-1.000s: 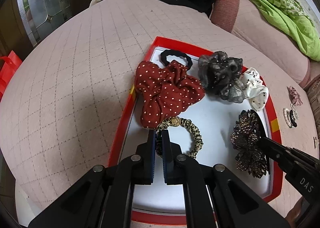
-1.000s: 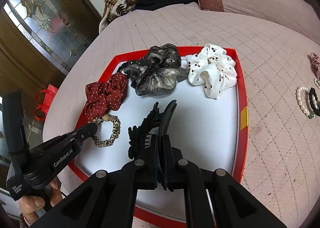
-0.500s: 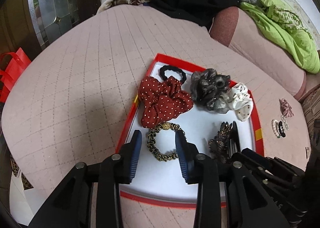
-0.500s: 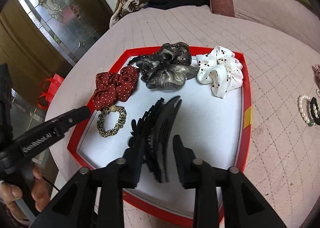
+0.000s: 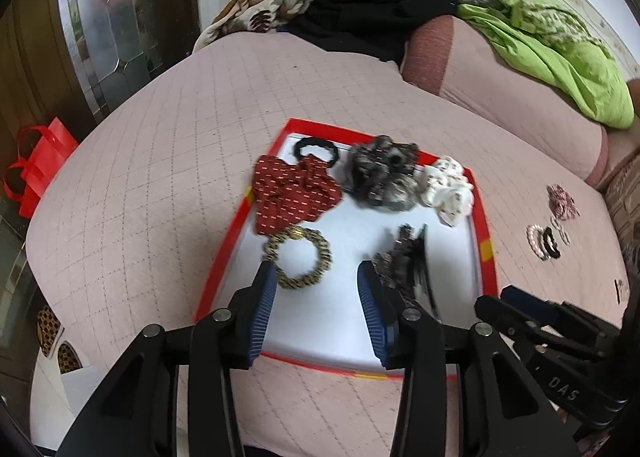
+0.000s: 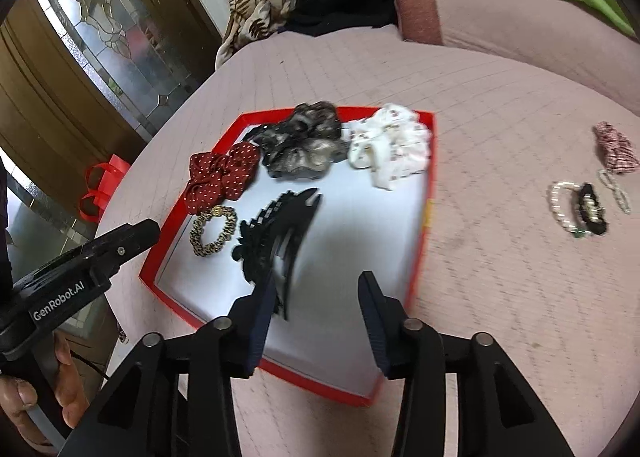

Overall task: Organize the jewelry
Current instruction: 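Open both grippers to drop the leopard scrunchie and claw clip into the tray, then move both grippers over the loose bracelets on the bedspread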

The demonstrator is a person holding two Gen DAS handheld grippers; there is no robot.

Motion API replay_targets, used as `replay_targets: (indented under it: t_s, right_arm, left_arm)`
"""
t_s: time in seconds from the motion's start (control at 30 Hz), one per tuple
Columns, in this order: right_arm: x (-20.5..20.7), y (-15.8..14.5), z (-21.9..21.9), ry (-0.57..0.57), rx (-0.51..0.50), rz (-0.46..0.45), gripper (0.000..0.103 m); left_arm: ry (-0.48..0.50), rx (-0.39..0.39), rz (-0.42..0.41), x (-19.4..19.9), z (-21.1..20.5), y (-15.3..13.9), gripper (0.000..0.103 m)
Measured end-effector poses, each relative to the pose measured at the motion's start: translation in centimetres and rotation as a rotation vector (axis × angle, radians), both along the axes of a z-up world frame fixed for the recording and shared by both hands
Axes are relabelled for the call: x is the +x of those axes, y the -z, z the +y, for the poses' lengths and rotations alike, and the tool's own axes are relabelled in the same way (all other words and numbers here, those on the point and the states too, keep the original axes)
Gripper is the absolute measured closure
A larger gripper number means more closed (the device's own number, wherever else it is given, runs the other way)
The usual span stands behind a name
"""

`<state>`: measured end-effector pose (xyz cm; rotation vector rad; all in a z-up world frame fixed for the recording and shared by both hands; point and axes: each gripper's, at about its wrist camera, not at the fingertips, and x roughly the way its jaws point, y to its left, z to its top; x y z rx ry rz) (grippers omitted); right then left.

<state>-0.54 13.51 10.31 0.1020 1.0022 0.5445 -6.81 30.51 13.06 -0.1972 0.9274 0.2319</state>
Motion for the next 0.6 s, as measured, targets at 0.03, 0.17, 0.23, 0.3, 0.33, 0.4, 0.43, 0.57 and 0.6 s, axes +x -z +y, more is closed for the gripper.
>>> replay_targets:
  t_s: [0.03, 0.17, 0.23, 0.3, 0.33, 0.4, 0.43, 0.57, 0.6]
  right_arm:
    - [-0.3, -0.2, -0.8, 0.002, -0.009, -0.008, 0.055]
    - [-1.2, -0.5, -3.4, 0.013, -0.051, -0.036, 0.055]
    - [-1.6, -0.6, -4.9, 0.020, -0.074, -0.049, 0.055]
    - [-2.0, -0.6, -6.4, 0.029, -0.090, -0.056, 0.055]
    - [-2.2, -0.6, -7.3, 0.038, -0.101, -0.060, 0.055]
    - [-2.5, -0.6, -8.9, 0.054, -0.116, -0.064, 0.055]
    - [-2.7, -0.5, -9.8, 0.065, -0.126, -0.066, 0.055]
    - [-3.3, -0.4, -12.9, 0.112, -0.153, -0.074, 0.055]
    - [-3.5, -0.4, -13.8, 0.125, -0.159, -0.078, 0.055]
  left_arm:
    - [0.006, 0.004, -0.001, -0.2, -0.4, -0.1, 0.061]
    - [0.040, 0.021, -0.003, -0.5, -2.9, -0.5, 0.061]
    - [0.059, 0.029, -0.007, -0.7, -4.2, -0.7, 0.061]
    - [0.077, 0.036, -0.010, -0.9, -5.5, -0.9, 0.061]
    - [0.089, 0.039, -0.010, -0.9, -6.2, -0.9, 0.060]
    - [0.108, 0.044, -0.012, -1.0, -7.4, -1.0, 0.060]
    - [0.119, 0.048, -0.012, -1.1, -8.2, -1.1, 0.060]
    - [0.159, 0.063, -0.011, -1.1, -10.8, -1.2, 0.060]
    - [0.167, 0.065, -0.010, -1.1, -11.4, -1.2, 0.060]
